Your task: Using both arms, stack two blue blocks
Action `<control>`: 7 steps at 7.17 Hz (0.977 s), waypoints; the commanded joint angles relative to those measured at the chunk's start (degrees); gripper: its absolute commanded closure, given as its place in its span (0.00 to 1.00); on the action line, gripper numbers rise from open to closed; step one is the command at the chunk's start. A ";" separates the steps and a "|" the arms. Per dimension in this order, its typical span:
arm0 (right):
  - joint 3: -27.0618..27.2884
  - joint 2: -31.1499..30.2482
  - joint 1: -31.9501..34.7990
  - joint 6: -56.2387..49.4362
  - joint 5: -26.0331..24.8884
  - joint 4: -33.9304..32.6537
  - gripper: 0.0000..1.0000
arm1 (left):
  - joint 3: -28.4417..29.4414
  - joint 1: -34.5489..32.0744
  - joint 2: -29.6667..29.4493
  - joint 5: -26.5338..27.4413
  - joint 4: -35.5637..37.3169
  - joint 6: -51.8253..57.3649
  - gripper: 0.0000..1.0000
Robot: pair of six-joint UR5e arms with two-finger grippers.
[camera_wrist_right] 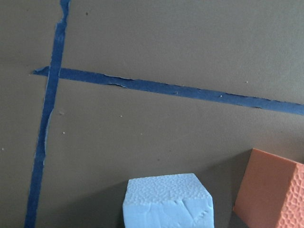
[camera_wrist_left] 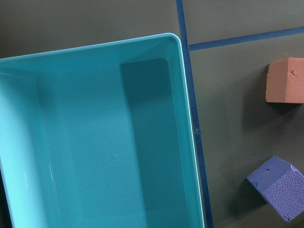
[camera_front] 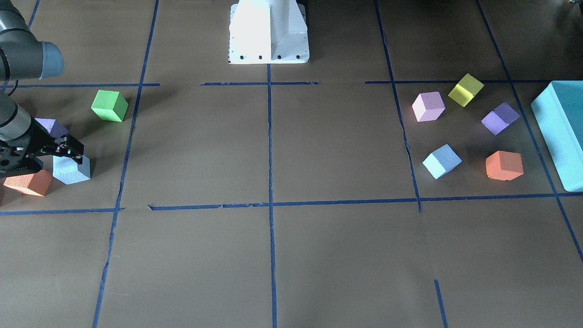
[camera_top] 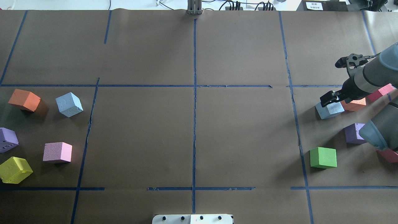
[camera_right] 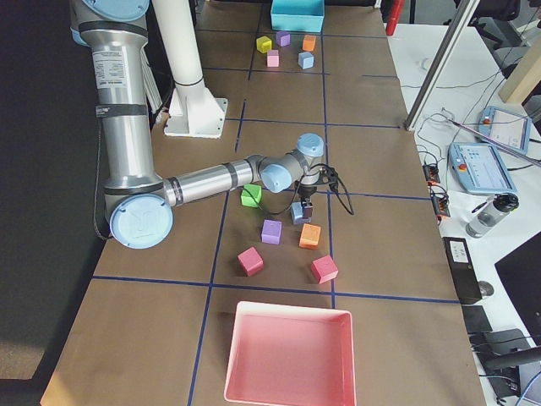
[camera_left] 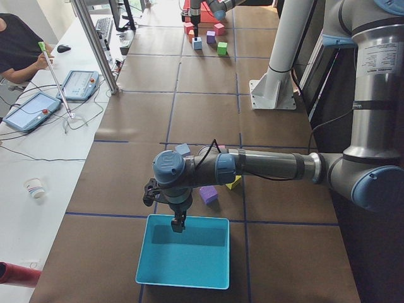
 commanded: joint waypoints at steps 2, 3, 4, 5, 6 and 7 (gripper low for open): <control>-1.04 0.04 -1.13 -0.06 -0.75 0.00 0.00 | -1.13 0.00 0.29 -0.12 0.09 -0.18 0.00; -1.04 0.04 -1.22 -0.06 -0.76 0.00 0.00 | -2.36 -0.09 0.82 -0.12 0.35 -0.35 0.00; -1.13 0.04 -1.22 -0.06 -0.76 -0.08 0.00 | -3.07 -0.09 1.43 -0.12 0.35 -0.36 0.00; -1.48 0.13 -1.31 -0.06 -0.76 -0.08 0.01 | -3.34 -0.09 1.52 -0.12 0.52 -0.36 0.00; -1.92 0.30 -1.57 -0.06 -0.76 -0.08 0.02 | -3.51 -0.09 1.52 -0.12 0.53 -0.36 0.00; -2.53 0.39 -1.66 -0.06 -0.84 -0.08 0.02 | -3.43 -0.09 1.52 -0.12 0.53 -0.36 0.00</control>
